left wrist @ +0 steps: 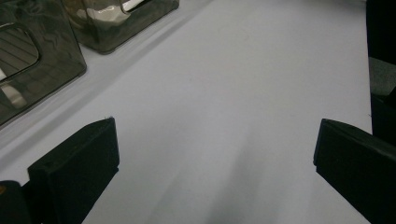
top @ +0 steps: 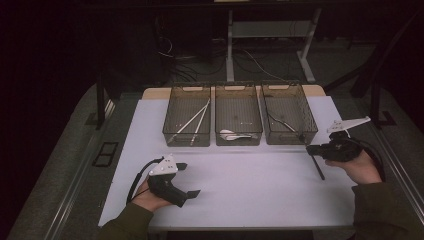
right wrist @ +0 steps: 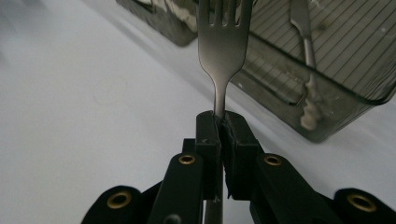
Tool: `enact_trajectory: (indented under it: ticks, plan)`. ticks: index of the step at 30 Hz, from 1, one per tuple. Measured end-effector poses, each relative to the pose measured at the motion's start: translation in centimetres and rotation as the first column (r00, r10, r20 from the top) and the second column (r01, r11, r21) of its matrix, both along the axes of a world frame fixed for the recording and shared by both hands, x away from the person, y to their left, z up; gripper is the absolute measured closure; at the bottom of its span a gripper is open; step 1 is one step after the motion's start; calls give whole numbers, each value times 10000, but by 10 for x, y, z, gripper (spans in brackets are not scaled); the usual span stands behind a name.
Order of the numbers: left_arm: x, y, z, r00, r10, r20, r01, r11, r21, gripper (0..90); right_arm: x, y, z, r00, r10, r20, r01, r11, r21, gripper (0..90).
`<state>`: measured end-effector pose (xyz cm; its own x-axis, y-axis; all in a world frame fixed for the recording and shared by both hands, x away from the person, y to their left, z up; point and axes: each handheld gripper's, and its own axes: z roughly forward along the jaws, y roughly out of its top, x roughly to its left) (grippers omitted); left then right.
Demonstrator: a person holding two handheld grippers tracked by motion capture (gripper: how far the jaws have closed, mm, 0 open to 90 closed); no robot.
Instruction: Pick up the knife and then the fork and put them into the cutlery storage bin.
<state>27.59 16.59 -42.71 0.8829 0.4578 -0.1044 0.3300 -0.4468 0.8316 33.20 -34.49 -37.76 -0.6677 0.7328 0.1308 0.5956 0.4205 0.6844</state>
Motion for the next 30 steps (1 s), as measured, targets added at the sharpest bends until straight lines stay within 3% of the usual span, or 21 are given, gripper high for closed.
enact_trajectory:
  ticks: [9,19,30]
  plan:
    - [0,0,1,10000,-12,-22,12,10000,-19,0,4,-5,11,9971,-585,484,551,9961,689,848]
    - [0,0,0,10000,-6,-48,6,10000,-77,0,20,-1,32,9867,-1106,1190,998,9907,926,848]
    - [0,0,0,10000,-38,-39,38,9999,-100,0,63,8,75,9637,-1678,2076,1513,9841,928,847]
